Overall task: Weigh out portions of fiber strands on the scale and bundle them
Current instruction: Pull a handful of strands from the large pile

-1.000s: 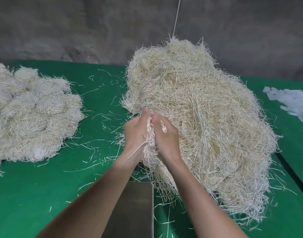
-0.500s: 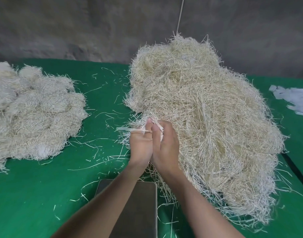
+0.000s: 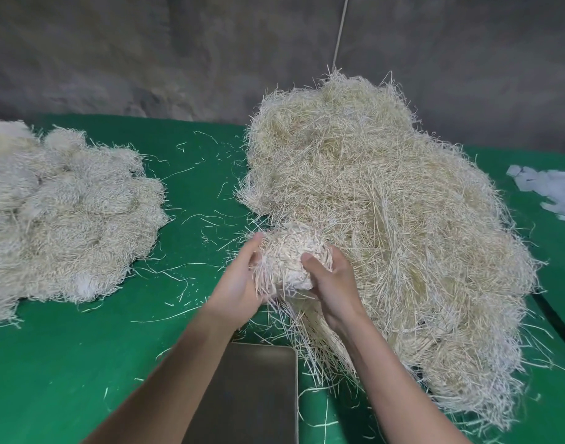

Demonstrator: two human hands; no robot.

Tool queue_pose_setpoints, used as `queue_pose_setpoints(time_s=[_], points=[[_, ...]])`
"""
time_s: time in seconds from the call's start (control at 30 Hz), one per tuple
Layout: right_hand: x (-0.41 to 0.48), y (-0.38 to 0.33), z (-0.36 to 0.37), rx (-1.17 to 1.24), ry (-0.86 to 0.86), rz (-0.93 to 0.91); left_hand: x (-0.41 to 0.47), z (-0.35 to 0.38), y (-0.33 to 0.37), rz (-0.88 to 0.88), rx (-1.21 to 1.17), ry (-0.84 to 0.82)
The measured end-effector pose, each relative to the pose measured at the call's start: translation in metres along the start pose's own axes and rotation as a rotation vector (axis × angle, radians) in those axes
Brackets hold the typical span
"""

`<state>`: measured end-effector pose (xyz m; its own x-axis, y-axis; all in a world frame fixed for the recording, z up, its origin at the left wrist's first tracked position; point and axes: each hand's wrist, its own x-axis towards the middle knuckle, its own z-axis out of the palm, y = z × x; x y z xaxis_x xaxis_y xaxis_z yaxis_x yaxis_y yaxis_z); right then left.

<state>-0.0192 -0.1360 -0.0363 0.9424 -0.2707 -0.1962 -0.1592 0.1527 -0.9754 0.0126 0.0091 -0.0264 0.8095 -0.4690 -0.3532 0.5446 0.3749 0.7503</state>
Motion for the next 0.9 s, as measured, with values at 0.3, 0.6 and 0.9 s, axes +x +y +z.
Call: queue_pose_setpoints(time_s=[0.3,0.6,0.9], points=[[-0.004,0.009,0.028,-0.321,-0.019,-0.146,-0.007,0.004,-0.013,0.067,-0.025,0.289],[0.020,0.033,0.054,0.095,0.172,-0.073,-0.020,-0.039,-0.010,0.185,0.430,0.341],[0.059,0.099,0.098,-1.294,-0.510,-0.071,-0.050,-0.116,0.034,0.416,0.781,0.416]])
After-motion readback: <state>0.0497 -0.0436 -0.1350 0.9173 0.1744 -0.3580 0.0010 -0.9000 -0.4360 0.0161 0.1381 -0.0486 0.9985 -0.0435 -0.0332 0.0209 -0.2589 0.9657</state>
